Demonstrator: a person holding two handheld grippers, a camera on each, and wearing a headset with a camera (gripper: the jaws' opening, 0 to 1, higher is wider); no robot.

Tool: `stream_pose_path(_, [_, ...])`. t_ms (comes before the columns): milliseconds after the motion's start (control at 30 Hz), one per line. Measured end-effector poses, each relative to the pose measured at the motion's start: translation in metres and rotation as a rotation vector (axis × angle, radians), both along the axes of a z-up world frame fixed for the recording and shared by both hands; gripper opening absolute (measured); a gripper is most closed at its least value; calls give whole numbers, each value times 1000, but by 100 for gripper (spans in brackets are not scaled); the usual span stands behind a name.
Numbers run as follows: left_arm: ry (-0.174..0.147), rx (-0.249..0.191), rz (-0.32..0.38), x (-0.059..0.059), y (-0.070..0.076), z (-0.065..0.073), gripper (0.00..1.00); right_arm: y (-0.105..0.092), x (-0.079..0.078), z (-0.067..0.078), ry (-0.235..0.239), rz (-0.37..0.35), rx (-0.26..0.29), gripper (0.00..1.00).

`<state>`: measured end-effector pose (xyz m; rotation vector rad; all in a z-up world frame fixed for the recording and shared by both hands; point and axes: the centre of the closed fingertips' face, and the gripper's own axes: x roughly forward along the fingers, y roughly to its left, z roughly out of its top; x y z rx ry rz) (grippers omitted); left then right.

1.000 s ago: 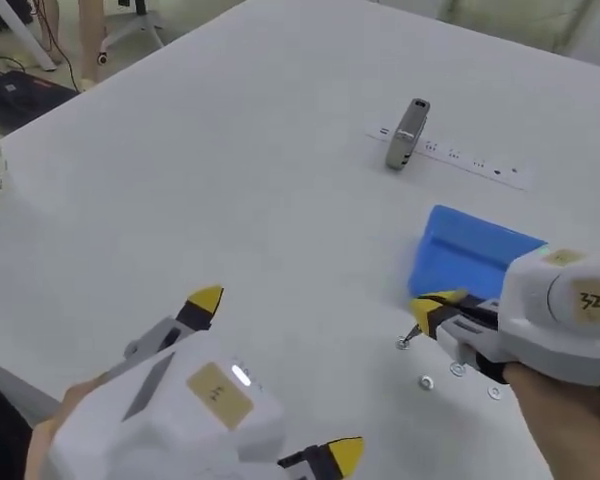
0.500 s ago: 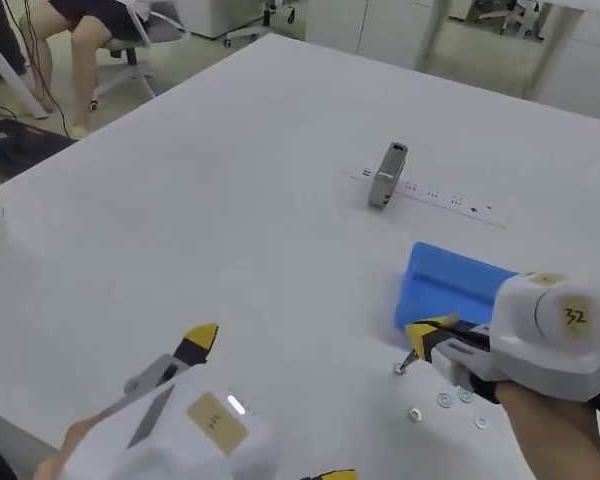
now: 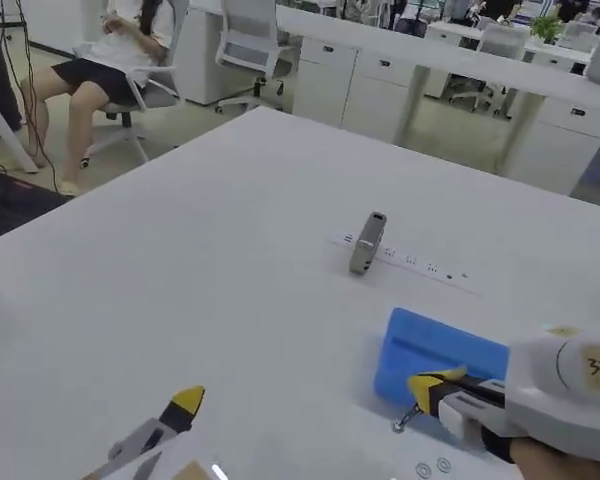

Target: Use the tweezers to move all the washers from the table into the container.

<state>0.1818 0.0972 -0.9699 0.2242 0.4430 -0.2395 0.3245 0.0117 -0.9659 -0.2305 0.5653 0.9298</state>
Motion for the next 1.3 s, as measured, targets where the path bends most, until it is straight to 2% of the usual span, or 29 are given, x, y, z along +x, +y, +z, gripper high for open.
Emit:
stream_pose_path(133, [-7, 14, -4, 0, 0, 1, 99, 3, 1, 11, -27, 7, 6, 1])
stream_pose_path(233, [-8, 11, -2, 1, 0, -2, 99, 3, 3, 17, -24, -2, 19, 1])
stream_pose_path(467, [-13, 13, 6, 2, 2, -1, 99, 4, 7, 33, -52, 18, -1, 1])
stream_pose_path(567, [-24, 0, 5, 2, 2, 2, 99, 6, 11, 39, -69, 24, -12, 1])
stream_pose_path(633, [-46, -13, 6, 2, 2, 7, 99, 6, 14, 43, -75, 23, -12, 1])
stream_pose_path(733, [-42, -31, 14, 2, 4, 7, 99, 7, 19, 48, -78, 21, -12, 1])
stream_pose_path(833, [-43, -30, 13, 2, 3, 7, 99, 9, 24, 54, -83, 20, -2, 1])
stream_pose_path(1000, [-34, -17, 5, 1, 1, 6, 99, 13, 31, 59, -95, 26, 1, 1])
stream_pose_path(1167, [-51, -21, 9, 1, 2, 9, 99, 16, 38, 62, -104, 33, 1, 1])
stream_pose_path(1300, [-44, -20, 10, 1, 2, 8, 99, 17, 45, 64, -112, 33, 1, 1])
